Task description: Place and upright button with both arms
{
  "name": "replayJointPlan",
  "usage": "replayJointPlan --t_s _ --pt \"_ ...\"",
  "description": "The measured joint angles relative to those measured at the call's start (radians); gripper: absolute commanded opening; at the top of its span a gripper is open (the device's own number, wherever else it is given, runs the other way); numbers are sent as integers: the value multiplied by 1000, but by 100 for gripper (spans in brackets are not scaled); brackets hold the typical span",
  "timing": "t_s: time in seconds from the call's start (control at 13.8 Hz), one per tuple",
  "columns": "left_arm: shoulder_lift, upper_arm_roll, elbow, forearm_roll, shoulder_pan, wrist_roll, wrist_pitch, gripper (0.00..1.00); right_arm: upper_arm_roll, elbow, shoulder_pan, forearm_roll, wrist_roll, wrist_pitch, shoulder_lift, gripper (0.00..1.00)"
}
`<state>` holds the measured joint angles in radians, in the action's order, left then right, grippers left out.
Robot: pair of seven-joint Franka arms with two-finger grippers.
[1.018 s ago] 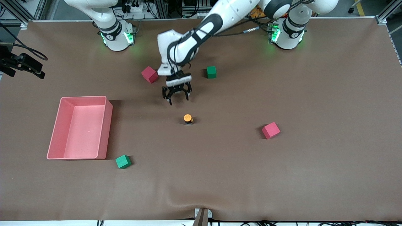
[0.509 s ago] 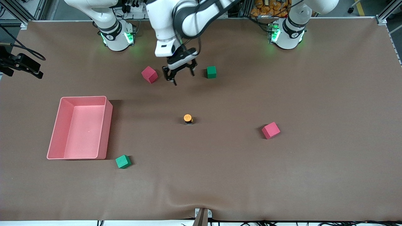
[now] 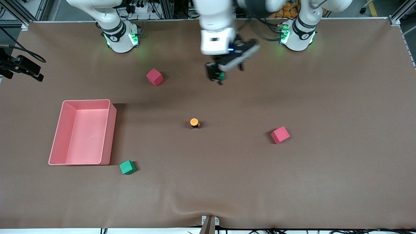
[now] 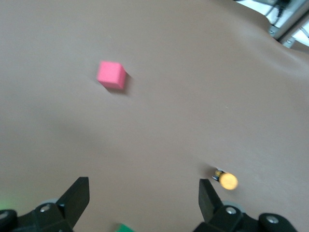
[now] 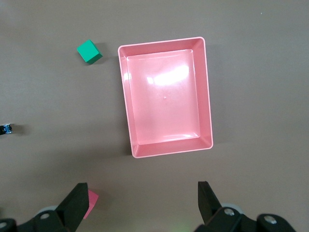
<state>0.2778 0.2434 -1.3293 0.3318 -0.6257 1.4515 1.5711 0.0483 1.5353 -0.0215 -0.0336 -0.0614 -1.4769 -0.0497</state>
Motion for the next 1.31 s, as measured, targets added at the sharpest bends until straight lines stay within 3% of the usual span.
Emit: replayJointPlan --t_s 0.29,0.58,0.87,1.02,1.31 --pt "-123 -1 -5 -160 233 -369 -114 100 4 0 -1 33 0 0 0 100" --pt "-236 -2 -9 -189 428 -806 -264 100 5 0 -3 39 0 -1 0 100" --pt "-285 -9 -33 -317 778 -1251 -287 100 6 0 -4 40 0 0 0 100" --pt "-283 -11 -67 -328 827 -1300 -271 100 6 0 -4 40 0 0 0 100" --pt "-283 4 -147 -328 810 -1296 -191 100 7 0 -4 40 0 0 0 100"
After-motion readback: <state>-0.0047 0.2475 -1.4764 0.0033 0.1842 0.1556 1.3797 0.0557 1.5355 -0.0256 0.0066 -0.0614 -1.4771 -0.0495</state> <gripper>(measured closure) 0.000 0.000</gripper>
